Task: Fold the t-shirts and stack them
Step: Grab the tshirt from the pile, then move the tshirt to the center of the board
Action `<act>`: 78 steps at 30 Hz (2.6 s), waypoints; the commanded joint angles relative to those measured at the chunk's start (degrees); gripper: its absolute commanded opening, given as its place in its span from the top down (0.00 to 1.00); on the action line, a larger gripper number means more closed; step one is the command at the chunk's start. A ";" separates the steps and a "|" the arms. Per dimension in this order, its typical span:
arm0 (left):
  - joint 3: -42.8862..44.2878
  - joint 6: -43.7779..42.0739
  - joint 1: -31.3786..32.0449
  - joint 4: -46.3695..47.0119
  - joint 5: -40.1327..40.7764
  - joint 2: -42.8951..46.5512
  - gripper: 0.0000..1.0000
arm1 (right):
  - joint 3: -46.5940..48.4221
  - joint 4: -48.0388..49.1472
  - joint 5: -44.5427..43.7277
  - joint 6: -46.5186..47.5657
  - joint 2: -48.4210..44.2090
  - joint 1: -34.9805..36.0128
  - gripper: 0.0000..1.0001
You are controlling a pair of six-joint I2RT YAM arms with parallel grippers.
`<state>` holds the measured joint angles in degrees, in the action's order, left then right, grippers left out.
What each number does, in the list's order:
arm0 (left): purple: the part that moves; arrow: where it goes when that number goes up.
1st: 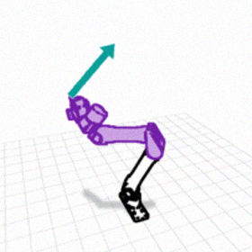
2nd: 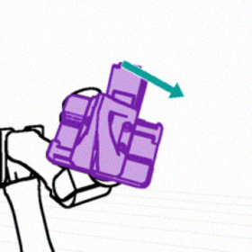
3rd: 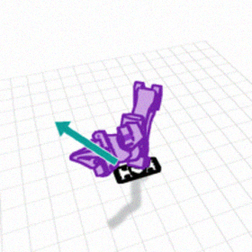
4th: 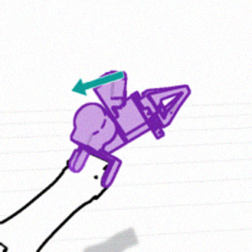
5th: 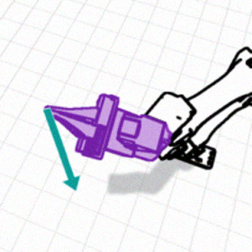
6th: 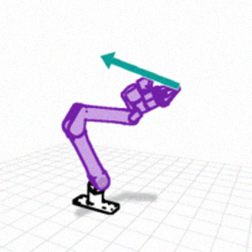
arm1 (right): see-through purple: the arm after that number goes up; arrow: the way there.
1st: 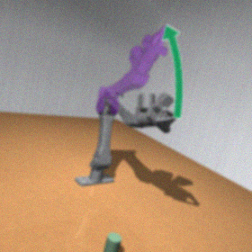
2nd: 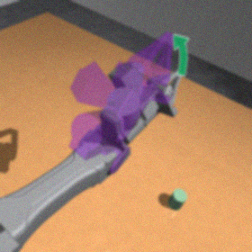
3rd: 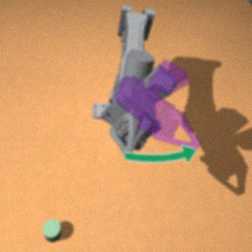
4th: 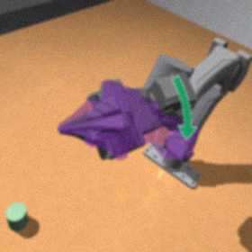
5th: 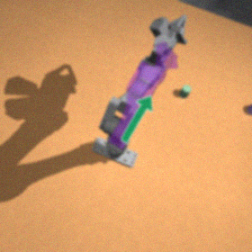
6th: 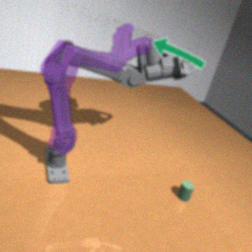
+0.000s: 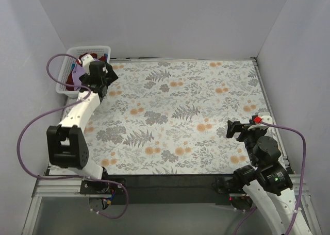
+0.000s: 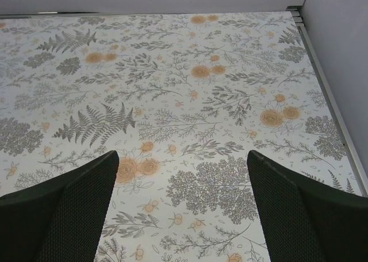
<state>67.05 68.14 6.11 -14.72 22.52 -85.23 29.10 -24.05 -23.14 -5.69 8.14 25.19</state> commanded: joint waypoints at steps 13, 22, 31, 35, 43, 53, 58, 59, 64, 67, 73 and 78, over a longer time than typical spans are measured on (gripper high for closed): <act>32.36 -1.34 -11.99 1.45 7.97 -34.90 0.39 | -0.10 3.31 0.81 0.95 -0.58 -0.05 0.02; 32.18 -0.99 -14.02 3.03 8.85 -39.04 0.51 | -0.01 3.31 0.99 0.95 0.47 -0.05 0.02; 34.64 -2.66 -13.58 3.03 10.61 -32.29 1.00 | 0.17 3.49 1.43 1.03 1.35 0.03 0.02; 36.92 -3.89 -10.51 3.38 11.40 -26.40 1.00 | 0.08 3.66 1.95 1.21 1.26 -0.05 0.02; 46.93 -10.03 8.73 7.16 9.12 -19.28 1.00 | -0.10 3.75 2.92 1.56 0.82 -0.05 0.02; 39.09 -12.33 22.54 7.34 4.12 -8.65 1.00 | -0.10 3.84 5.02 2.18 0.21 0.03 0.02; 19.73 -13.38 22.63 7.34 3.58 2.75 0.62 | 2.00 3.14 10.38 2.18 3.01 0.03 0.02; 16.13 -13.56 22.63 7.25 3.58 4.36 0.59 | 2.71 2.79 12.91 2.00 4.76 -0.05 0.02; -2.86 -11.02 22.72 3.41 1.74 15.59 0.44 | 7.19 2.26 18.21 -0.19 11.01 -0.05 0.02; -10.50 -6.03 22.72 -2.12 -2.21 19.56 0.41 | 7.81 2.78 19.79 -1.42 16.10 0.03 0.01; -22.29 6.55 22.72 -13.82 -11.62 25.90 0.39 | 9.21 3.22 27.51 -4.67 31.03 -0.05 0.02; -27.14 17.96 22.72 -22.09 -2.95 23.28 0.42 | 8.70 4.01 26.83 -8.28 36.06 -0.05 0.02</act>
<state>42.39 75.40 28.80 -28.38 14.52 -60.34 35.75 -22.52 2.28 -10.94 43.68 25.19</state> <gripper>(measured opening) 0.593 0.984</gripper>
